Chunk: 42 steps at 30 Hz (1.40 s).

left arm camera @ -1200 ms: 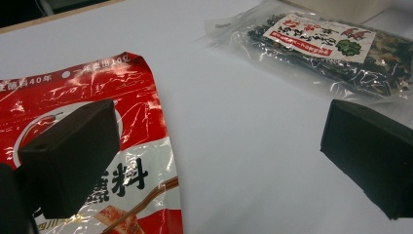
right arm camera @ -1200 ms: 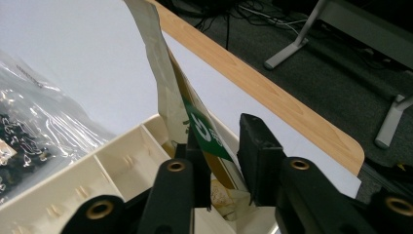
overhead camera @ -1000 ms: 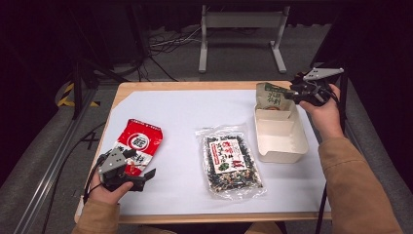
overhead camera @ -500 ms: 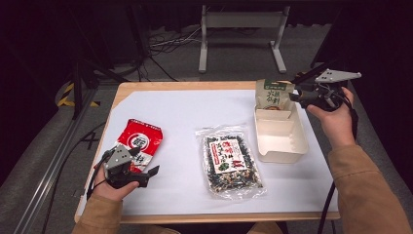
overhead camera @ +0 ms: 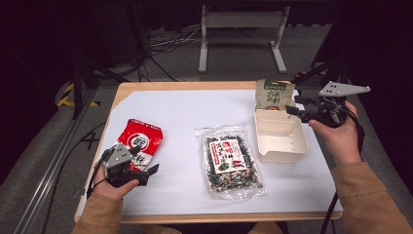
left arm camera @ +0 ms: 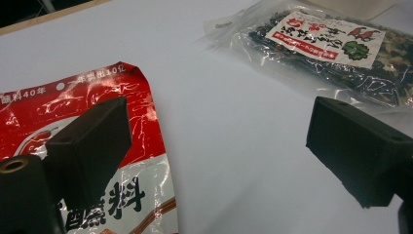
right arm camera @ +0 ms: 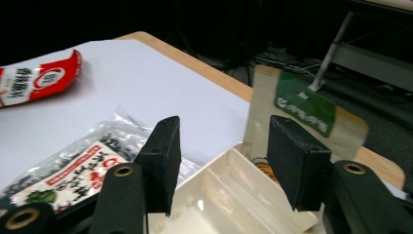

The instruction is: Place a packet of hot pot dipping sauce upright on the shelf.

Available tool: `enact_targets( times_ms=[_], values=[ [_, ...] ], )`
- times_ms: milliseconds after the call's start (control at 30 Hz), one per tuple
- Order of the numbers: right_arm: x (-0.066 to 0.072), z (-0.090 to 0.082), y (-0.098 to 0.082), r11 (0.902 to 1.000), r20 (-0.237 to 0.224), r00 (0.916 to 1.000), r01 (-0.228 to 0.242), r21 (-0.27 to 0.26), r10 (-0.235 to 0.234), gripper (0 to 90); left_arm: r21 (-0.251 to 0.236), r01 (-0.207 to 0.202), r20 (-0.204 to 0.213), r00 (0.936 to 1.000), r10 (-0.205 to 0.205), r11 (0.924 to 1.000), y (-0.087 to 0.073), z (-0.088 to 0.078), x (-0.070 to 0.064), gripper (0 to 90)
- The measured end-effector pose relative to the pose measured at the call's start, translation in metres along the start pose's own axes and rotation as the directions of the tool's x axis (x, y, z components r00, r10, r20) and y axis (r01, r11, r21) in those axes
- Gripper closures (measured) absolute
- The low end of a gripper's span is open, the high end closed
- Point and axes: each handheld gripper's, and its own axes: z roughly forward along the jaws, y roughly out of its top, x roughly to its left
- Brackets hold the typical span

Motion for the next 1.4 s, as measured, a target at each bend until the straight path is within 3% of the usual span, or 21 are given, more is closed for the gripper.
enact_targets(
  times_ms=[233,400,767,967,1033,1100,1133,1333,1400],
  values=[
    [0.022,-0.001,-0.009,0.9999,-0.048,0.9987,0.016,0.001,-0.016,46.5,0.016,-0.005,-0.010,0.9999,0.006,0.9999,0.005,-0.006,0.001,11.2],
    [0.035,-0.002,-0.020,0.9998,-0.070,0.9974,0.018,-0.004,-0.018,46.5,0.022,0.003,0.009,1.0000,-0.003,0.9998,0.010,-0.012,0.000,13.1],
    [0.052,-0.001,-0.043,0.9997,-0.090,0.9960,0.002,-0.024,-0.004,46.5,-0.002,0.020,0.033,0.9992,-0.020,0.9998,0.011,-0.017,0.002,13.2],
    [0.062,0.007,-0.053,0.9999,-0.113,0.9935,0.012,-0.002,-0.012,46.5,0.007,0.014,0.033,0.9994,-0.014,0.9999,0.015,-0.019,0.000,13.3],
    [0.066,0.010,-0.057,0.9999,-0.123,0.9923,0.012,-0.007,-0.013,47.1,0.055,0.021,0.027,0.9994,-0.023,0.9983,0.016,-0.019,0.001,13.2],
    [0.069,0.013,-0.060,0.9999,-0.138,0.9904,0.013,-0.011,-0.014,51.0,0.130,0.019,-0.004,0.9998,-0.019,0.9913,0.016,-0.019,0.003,10.6],
    [0.071,0.014,-0.061,0.9998,-0.146,0.9891,0.013,-0.016,-0.015,52.0,0.139,0.004,-0.012,0.9999,-0.002,0.9903,0.015,-0.020,0.005,7.0],
    [0.081,0.025,-0.063,0.9985,-0.191,0.9802,0.054,0.005,-0.052,54.4,0.146,-0.003,-0.059,0.9982,0.012,0.9892,0.014,-0.027,0.012,8.8],
    [0.083,0.027,-0.063,0.9979,-0.200,0.9778,0.065,0.006,-0.062,54.4,0.148,0.000,-0.050,0.9987,0.008,0.9890,0.015,-0.029,0.016,9.3]
  ],
)
